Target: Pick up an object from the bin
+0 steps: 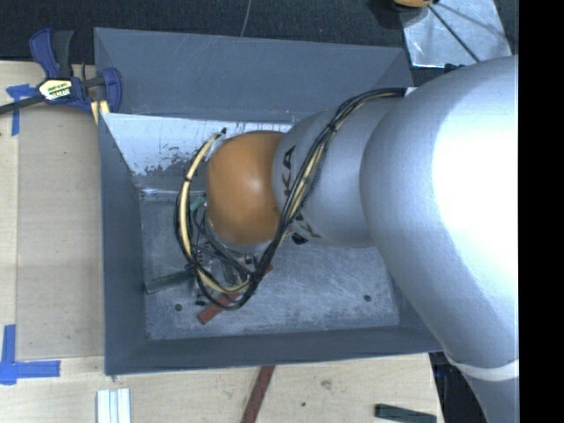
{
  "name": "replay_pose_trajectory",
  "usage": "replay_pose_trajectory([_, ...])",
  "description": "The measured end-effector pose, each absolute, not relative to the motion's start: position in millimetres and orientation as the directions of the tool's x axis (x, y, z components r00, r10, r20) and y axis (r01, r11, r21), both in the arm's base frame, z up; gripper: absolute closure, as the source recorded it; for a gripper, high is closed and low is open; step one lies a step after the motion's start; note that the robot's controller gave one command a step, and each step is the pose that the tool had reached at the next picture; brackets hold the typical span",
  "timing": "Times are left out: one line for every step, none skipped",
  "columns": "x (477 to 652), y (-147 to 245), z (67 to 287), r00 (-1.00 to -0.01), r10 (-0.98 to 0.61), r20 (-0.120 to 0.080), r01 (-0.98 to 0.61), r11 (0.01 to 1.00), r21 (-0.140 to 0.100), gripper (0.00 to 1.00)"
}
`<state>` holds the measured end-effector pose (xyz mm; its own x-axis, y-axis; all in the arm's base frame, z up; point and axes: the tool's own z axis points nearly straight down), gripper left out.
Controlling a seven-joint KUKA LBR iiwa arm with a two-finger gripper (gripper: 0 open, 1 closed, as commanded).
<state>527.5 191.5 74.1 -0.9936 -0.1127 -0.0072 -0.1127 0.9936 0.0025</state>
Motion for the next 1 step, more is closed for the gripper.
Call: replay_pose_trajectory([527.6, 189.1, 209.9, -0.998, -0.063, -0.003, -0.063, 0.998, 0.001, 1.00])
